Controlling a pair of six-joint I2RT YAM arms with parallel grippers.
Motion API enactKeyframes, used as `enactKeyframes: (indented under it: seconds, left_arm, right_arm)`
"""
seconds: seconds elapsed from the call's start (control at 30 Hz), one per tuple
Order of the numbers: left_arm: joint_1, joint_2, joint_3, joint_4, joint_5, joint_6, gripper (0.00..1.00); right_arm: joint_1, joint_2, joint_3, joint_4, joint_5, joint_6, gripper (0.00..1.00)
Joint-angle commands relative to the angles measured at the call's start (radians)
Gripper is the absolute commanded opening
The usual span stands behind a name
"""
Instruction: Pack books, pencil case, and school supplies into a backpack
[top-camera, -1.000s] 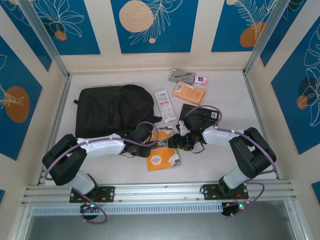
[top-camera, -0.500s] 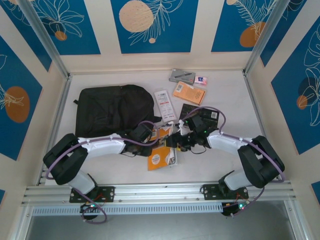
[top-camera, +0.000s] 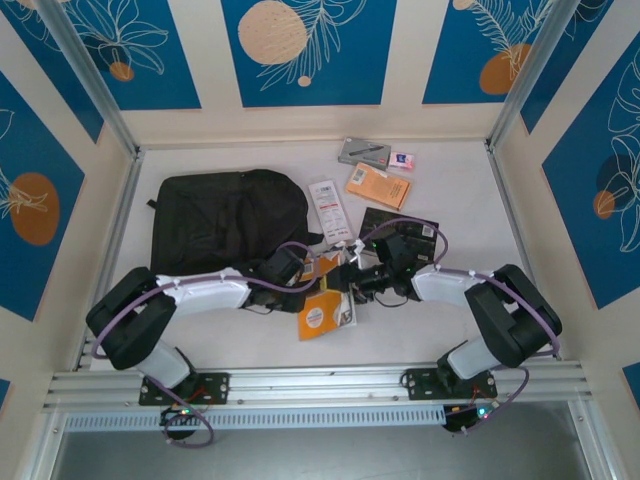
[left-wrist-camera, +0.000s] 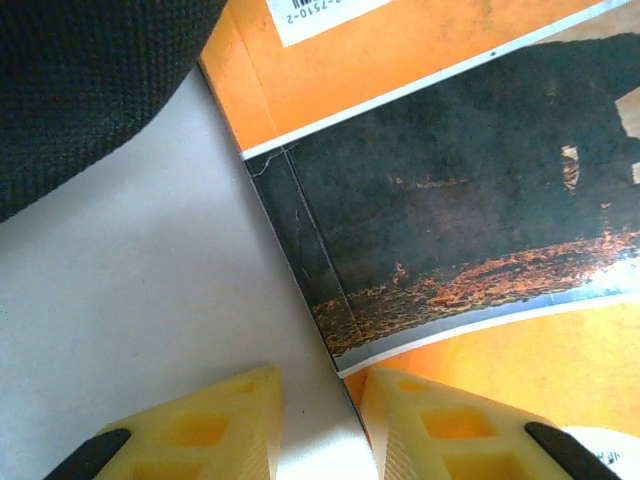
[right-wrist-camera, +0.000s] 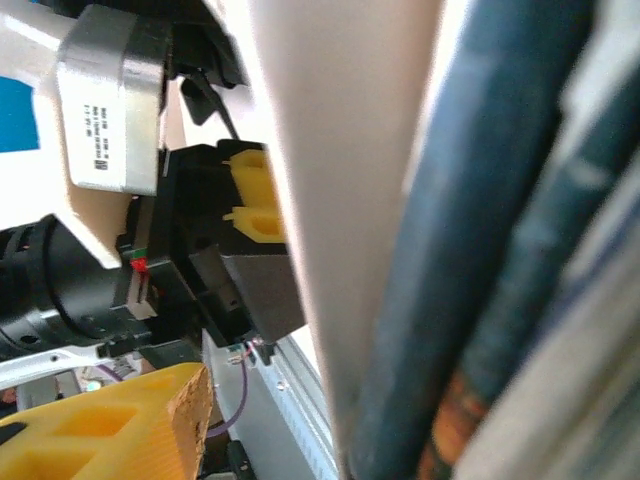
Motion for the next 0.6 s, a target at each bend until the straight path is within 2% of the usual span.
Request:
enactKeyframes:
  seconds: [0.0, 0.07, 0.27, 0.4, 0.57]
  left_arm:
    - [0.000, 0.002, -0.041, -0.010, 0.027, -0.007, 0.29]
    - [0.000, -0.008, -0.045, -0.001, 0.042, -0.014, 0.29]
    - [-0.004, -0.036, -0.037, -0.010, 0.077, 0.001, 0.34]
    - [-0.003, -0.100, -0.030, -0.049, 0.080, 0.009, 0.41]
    - [0.000, -0.240, -0.018, -0.128, 0.082, 0.008, 0.62]
  right_arm:
    - [-0.006, -0.050, 0.006, -0.119, 0.056, -0.047, 0.57]
    - [-0.021, -0.085, -0.007, -0.125, 0.075, -0.051, 0.50]
    - [-0.030, -0.097, -0.036, -0.116, 0.075, -0.071, 0.06]
    - [-0.051, -0.133, -0.054, -0.127, 0.068, -0.081, 0.03]
    - [-0.089, -0.284, -0.063, -0.182, 0.026, -0.120, 0.03]
